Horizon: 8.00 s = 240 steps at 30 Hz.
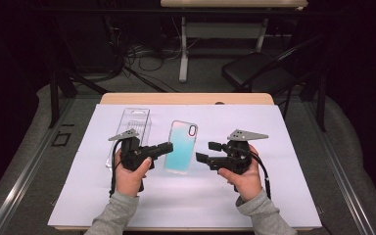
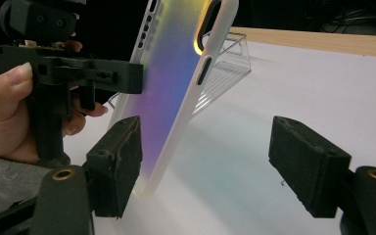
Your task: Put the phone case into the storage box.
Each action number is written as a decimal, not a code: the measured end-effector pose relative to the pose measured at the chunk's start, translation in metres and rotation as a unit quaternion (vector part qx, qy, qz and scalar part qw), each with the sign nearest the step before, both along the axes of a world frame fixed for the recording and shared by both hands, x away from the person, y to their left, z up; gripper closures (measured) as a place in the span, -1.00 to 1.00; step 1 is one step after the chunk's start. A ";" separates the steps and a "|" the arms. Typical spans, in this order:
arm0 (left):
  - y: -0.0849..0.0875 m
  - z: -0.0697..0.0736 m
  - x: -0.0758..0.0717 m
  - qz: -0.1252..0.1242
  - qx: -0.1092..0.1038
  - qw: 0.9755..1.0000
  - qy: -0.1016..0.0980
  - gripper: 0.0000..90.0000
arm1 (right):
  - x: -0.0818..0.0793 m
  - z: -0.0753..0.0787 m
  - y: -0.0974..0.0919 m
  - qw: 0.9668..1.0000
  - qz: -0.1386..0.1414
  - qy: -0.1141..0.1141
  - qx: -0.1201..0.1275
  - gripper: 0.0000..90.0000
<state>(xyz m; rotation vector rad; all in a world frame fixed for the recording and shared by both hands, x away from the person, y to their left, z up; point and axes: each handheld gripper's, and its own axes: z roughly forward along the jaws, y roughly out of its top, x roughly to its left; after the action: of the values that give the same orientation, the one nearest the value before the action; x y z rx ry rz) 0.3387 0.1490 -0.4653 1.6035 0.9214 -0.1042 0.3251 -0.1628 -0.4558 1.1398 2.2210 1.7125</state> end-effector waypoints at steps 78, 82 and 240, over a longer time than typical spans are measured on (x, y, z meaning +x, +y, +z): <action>-0.024 -0.007 -0.010 -0.030 0.006 1.000 -0.006 0.83 | 0.001 -0.010 -0.004 0.995 0.004 0.073 0.066 0.41; -0.025 -0.008 -0.010 -0.032 0.004 0.999 -0.003 0.83 | 0.001 -0.011 -0.005 0.994 0.003 0.080 0.070 0.45; -0.020 -0.004 -0.011 0.000 0.005 1.000 -0.025 0.23 | 0.001 -0.016 -0.010 0.990 -0.014 0.110 0.087 0.83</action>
<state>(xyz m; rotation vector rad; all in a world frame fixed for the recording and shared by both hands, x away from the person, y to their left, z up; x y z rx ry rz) 0.3274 0.1295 -0.4690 1.6085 0.8851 -0.0593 0.3261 -0.1728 -0.4716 1.4590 2.1949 1.8827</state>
